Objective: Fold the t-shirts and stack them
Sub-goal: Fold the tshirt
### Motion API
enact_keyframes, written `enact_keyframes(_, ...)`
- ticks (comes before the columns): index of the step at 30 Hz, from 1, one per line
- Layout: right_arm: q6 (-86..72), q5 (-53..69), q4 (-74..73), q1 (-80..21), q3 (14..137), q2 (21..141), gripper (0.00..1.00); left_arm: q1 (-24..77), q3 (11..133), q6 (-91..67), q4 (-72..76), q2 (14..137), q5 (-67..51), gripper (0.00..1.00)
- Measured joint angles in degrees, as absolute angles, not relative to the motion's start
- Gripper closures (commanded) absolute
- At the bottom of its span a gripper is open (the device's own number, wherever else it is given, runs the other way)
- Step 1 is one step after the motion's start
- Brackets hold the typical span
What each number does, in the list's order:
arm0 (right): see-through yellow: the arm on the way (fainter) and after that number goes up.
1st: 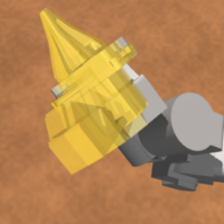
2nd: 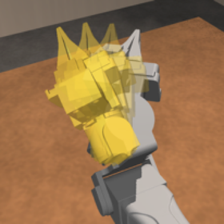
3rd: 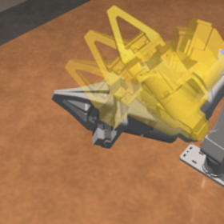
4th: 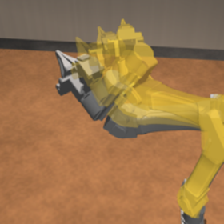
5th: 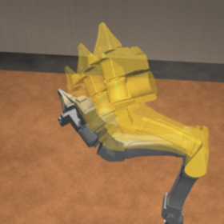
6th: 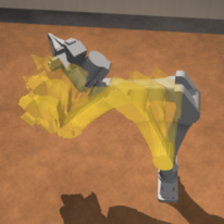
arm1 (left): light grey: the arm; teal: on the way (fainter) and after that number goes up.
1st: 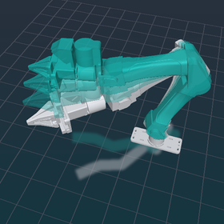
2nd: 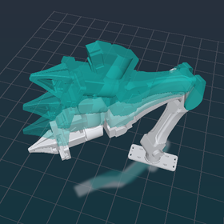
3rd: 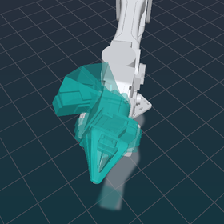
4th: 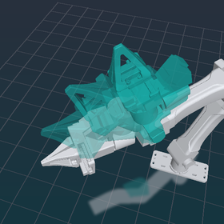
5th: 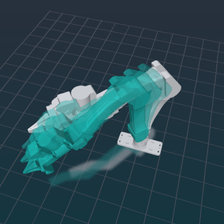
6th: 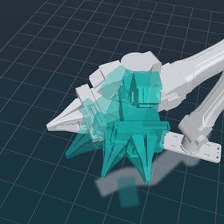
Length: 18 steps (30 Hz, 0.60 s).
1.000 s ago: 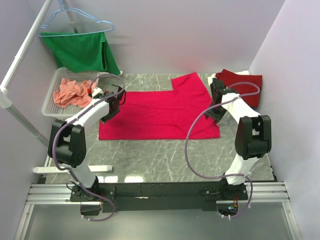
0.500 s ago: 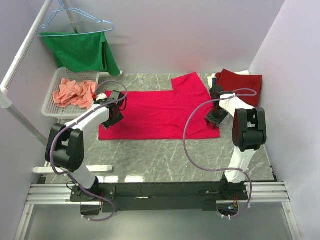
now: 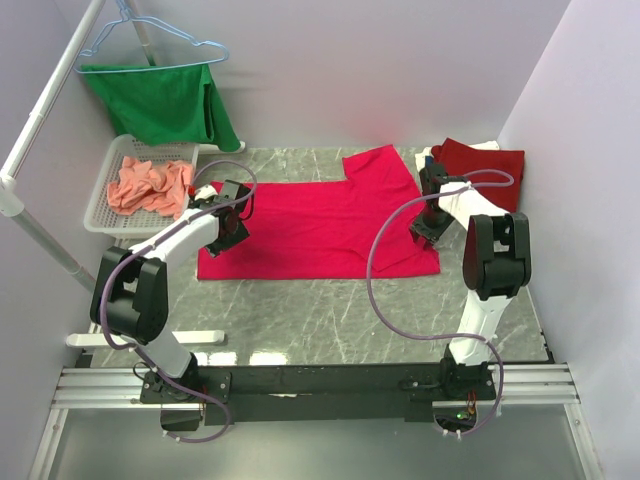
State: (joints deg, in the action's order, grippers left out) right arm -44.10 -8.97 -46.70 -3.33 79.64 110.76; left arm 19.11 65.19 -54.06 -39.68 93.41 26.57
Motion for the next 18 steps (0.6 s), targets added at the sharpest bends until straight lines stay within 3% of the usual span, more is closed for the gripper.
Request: enact_keyframes(18,-45.1,-9.1,-46.7,-3.3,78.2,110.8,0.61,19.1,65.2,-53.7,-39.7,93.4,26.3,0.36)
